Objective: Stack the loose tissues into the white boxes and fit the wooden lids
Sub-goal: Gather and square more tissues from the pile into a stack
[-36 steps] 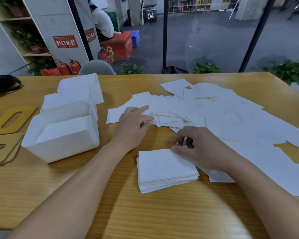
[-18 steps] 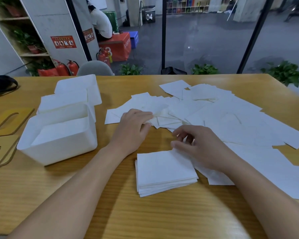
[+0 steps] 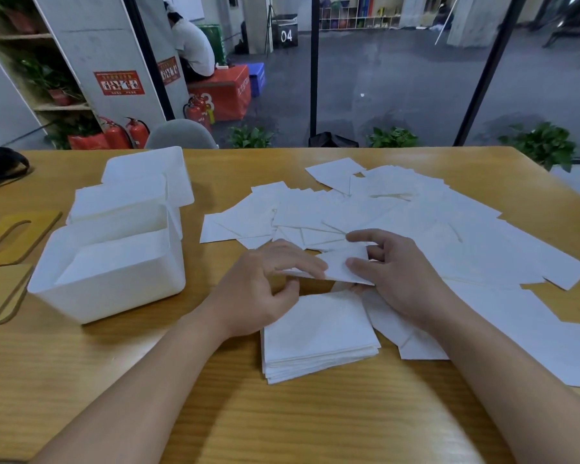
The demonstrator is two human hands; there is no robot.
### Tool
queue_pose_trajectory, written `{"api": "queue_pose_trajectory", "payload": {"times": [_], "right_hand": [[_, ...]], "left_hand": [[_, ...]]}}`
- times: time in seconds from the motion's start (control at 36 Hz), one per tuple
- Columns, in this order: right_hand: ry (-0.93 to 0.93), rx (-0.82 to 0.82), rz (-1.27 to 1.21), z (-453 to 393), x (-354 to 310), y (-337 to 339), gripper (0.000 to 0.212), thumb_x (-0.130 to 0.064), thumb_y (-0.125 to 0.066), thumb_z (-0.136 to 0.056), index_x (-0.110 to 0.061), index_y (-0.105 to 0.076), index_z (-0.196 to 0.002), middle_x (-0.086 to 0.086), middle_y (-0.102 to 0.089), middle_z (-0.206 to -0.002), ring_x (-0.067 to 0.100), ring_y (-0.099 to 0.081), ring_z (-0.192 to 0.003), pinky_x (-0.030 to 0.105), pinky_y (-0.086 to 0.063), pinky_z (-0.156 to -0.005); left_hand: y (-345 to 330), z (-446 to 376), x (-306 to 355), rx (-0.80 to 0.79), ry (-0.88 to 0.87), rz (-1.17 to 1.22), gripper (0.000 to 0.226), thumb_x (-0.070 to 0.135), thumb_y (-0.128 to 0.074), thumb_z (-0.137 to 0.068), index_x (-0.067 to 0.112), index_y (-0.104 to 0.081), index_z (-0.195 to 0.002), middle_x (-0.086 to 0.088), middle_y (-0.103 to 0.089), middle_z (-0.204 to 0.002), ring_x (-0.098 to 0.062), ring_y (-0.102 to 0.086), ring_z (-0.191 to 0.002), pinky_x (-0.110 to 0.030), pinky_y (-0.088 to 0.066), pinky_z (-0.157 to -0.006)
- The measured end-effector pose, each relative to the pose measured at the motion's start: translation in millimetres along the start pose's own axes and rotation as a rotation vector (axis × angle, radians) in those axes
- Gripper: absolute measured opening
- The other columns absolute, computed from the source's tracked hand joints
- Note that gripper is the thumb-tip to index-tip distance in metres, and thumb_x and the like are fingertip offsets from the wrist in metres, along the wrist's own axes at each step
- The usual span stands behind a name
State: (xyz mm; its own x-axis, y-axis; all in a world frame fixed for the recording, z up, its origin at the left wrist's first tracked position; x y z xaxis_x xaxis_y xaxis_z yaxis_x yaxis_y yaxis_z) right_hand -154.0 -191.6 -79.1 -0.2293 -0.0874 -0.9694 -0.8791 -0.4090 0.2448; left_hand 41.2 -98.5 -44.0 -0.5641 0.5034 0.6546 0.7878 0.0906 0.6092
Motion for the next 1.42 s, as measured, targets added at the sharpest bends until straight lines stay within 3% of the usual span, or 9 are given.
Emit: {"api": "queue_pose_trajectory", "payload": {"times": [0.11,0.22,0.36,0.44,0.61,0.94,1.14,1.28,1.42], "right_hand": [[0.090,0.040,-0.009,-0.5,-7.1,7.4,0.031,-0.025,-0.079,-0.100,-0.042,-0.075,-0.126,0.002,-0.078,-0.087,0.031,-0.073,-0.080,0.044,-0.057,-0.076],[0.138,-0.006,-0.092,3.3,-19.6,4.2,0.029,-0.023,-0.079,-0.100,-0.037,-0.077,-0.125,0.038,-0.066,-0.113,0.061,-0.063,-0.104,0.071,-0.054,-0.094],[0.126,-0.138,-0.115,7.3,-23.9,-7.7,0.024,-0.015,-0.077,-0.102,-0.027,-0.080,-0.122,0.004,-0.082,-0.102,0.025,-0.079,-0.090,0.031,-0.060,-0.077],[0.122,-0.161,-0.016,7.7,-23.3,-8.9,0.016,-0.019,-0.076,-0.103,-0.027,-0.082,-0.115,0.002,-0.062,-0.076,0.014,-0.063,-0.069,0.020,-0.050,-0.064],[0.097,-0.283,0.151,11.4,-19.1,-16.1,0.013,-0.020,-0.076,-0.100,-0.027,-0.081,-0.111,0.012,-0.037,-0.070,0.019,-0.042,-0.057,0.025,-0.041,-0.054],[0.195,-0.277,0.473,14.2,-15.2,-20.5,0.020,-0.036,-0.085,-0.088,-0.042,-0.074,-0.103,-0.007,-0.057,-0.065,0.006,-0.050,-0.057,0.019,-0.042,-0.056],[0.307,-0.146,0.491,15.0,-27.0,-14.7,0.017,-0.036,-0.089,-0.084,-0.038,-0.075,-0.093,-0.011,-0.064,-0.089,0.007,-0.054,-0.070,0.019,-0.045,-0.064],[0.299,-0.174,0.555,15.9,-20.6,-26.3,0.008,-0.040,-0.081,-0.094,-0.042,-0.073,-0.092,-0.015,-0.066,-0.096,0.010,-0.060,-0.077,0.025,-0.051,-0.068],[0.284,-0.179,0.547,14.2,-16.9,-25.5,0.005,-0.042,-0.079,-0.095,-0.042,-0.074,-0.093,-0.016,-0.067,-0.097,0.010,-0.061,-0.078,0.027,-0.053,-0.069]], "left_hand": [[15.9,-2.8,-9.1,0.151,0.098,0.024,0.030,0.016,-0.062,-0.107,0.034,-0.075,-0.127,0.016,-0.072,-0.138,-0.019,-0.062,-0.137,-0.026,-0.046,-0.112],[25.9,-4.4,-31.9,0.209,0.308,0.006,0.039,0.055,-0.058,-0.110,0.045,-0.062,-0.148,0.029,-0.065,-0.142,0.001,-0.058,-0.135,-0.015,-0.045,-0.104],[24.5,-2.3,-41.7,0.147,0.408,0.239,0.024,0.043,-0.072,-0.106,0.036,-0.077,-0.129,0.010,-0.056,-0.063,-0.006,-0.050,-0.064,-0.011,-0.043,-0.073],[20.4,1.1,-38.9,0.036,0.417,0.344,0.026,0.034,-0.079,-0.102,0.028,-0.079,-0.127,-0.013,-0.054,-0.069,-0.014,-0.048,-0.068,-0.015,-0.043,-0.067],[12.0,6.4,-38.9,-0.210,0.420,0.348,0.035,0.028,-0.081,-0.099,0.030,-0.075,-0.133,-0.001,-0.041,-0.062,-0.021,-0.032,-0.059,-0.022,-0.032,-0.056],[7.3,11.3,-53.0,-0.280,0.440,0.123,0.032,0.044,-0.090,-0.088,0.042,-0.076,-0.118,0.004,-0.059,-0.061,-0.008,-0.048,-0.057,-0.012,-0.040,-0.060],[27.1,0.1,-60.9,0.084,0.380,-0.057,0.010,0.036,-0.077,-0.101,0.043,-0.083,-0.102,0.016,-0.075,-0.086,0.000,-0.058,-0.071,-0.010,-0.043,-0.067],[9.3,-15.4,-59.0,0.016,0.309,-0.320,0.026,0.036,-0.062,-0.112,0.037,-0.078,-0.131,0.027,-0.057,-0.151,0.002,-0.040,-0.137,-0.013,-0.035,-0.101],[7.9,-35.6,-69.2,0.031,0.324,-0.493,0.035,0.030,-0.050,-0.116,0.030,-0.075,-0.140,0.017,-0.041,-0.172,-0.017,-0.029,-0.151,-0.040,-0.028,-0.122]]}}
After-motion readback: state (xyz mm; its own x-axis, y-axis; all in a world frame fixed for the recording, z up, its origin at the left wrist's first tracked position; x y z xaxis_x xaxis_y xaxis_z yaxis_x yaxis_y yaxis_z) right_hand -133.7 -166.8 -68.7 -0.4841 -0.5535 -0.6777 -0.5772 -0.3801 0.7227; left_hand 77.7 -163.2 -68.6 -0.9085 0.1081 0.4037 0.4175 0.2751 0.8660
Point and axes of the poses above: each hand's wrist, its own z-axis away from the middle knuckle, its own y-axis out of the back of the hand, x = y × z, the point moved 9 cm from there along -z, towards the middle knuckle
